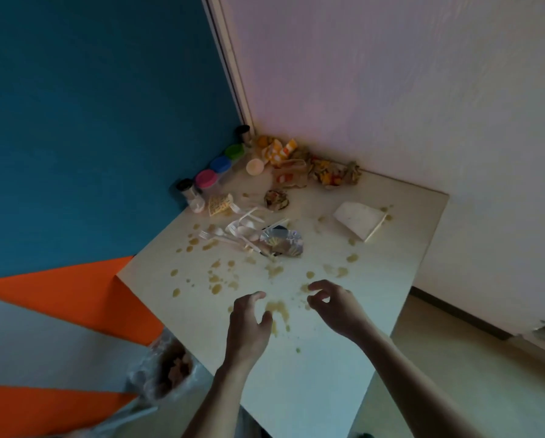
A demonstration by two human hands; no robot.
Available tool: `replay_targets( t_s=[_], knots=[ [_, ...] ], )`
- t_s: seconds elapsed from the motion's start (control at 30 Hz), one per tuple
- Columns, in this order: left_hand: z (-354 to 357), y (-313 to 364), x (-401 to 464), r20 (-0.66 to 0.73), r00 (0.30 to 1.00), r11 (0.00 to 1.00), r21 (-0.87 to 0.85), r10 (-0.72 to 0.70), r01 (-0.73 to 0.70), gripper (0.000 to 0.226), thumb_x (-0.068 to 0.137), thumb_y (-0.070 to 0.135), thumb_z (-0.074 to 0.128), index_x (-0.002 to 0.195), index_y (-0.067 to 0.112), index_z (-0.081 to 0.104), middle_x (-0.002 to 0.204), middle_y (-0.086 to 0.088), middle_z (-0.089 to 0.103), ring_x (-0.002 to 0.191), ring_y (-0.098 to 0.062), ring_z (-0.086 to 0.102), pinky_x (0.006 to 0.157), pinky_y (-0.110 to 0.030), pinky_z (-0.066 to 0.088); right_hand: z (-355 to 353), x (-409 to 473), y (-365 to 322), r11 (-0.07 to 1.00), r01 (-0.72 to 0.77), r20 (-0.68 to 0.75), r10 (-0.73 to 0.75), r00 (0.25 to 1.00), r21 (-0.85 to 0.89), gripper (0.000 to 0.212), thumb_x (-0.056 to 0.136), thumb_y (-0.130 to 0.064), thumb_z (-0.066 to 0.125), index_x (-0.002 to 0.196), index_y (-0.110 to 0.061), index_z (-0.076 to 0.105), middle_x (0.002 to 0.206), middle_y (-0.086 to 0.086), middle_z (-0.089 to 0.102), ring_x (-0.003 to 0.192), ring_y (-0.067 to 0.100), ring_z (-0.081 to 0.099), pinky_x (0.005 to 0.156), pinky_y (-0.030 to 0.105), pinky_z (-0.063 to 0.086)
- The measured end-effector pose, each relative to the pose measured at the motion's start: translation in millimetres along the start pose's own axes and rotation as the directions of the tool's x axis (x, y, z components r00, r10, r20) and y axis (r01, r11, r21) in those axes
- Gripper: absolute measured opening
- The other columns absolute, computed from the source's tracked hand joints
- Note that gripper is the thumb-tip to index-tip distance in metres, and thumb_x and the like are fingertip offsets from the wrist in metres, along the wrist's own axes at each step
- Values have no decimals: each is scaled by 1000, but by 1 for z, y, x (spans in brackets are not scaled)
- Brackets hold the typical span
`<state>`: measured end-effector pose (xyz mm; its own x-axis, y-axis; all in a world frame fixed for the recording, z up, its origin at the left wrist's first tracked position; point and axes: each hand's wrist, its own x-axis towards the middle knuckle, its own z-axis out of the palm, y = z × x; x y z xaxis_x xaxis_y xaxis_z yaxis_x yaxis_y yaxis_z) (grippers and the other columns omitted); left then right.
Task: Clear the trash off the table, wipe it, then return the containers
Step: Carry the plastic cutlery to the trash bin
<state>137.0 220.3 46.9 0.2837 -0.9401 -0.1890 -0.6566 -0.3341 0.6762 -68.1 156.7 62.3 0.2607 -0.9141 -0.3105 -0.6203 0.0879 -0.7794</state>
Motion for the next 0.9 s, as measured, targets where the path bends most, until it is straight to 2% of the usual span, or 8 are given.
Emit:
replay_targets(
  t_s=[0.17,0.27,0.4,0.57,0.73,0.9],
  knots=[
    [32,33,13,18,1000,998,56,16,-17,37,98,25,61,133,33,53,144,6,43,130,-16,48,94,-20,37,-45,7,26,997,-11,-7,10,1000,-74,30,92,-35,61,121,-28,64,106,-5,72,102,15,64,82,27,45],
    [40,47,28,6,1000,995,102,5,-5,38,97,26,59,134,33,52,147,6,42,129,-18,48,89,-24,39,-65,20,34,993,-12,-21,9,1000,-118,30,92,-34,62,121,-27,64,110,-1,68,104,17,62,84,27,45],
    [45,57,51,-6,1000,987,158,-27,28,41,95,26,58,135,30,52,147,3,41,129,-22,45,97,-33,45,-85,40,38,985,13,-24,-17,1000,-170,31,93,-30,62,123,-24,63,118,3,64,106,18,60,85,28,45],
    [48,66,98,-32,998,963,261,-56,63,46,95,27,57,140,29,49,146,-1,42,129,-26,42,97,-36,45,-113,89,35,977,45,-38,-54,998,-207,32,92,-29,63,123,-24,64,123,5,62,110,19,60,82,25,41],
    [53,72,158,-82,994,951,298,-66,88,43,92,25,60,134,26,52,144,-4,45,125,-31,45,95,-41,48,-139,147,37,970,48,1,-49,999,-240,37,93,-29,62,129,-23,60,130,7,56,108,23,59,79,24,41],
    [60,80,206,-40,994,922,371,-105,112,54,91,36,63,142,28,46,151,0,39,134,-28,39,102,-42,46,-157,202,47,958,8,64,11,998,-288,44,90,-31,64,133,-26,55,135,8,50,115,26,56,93,32,47]
  ],
)
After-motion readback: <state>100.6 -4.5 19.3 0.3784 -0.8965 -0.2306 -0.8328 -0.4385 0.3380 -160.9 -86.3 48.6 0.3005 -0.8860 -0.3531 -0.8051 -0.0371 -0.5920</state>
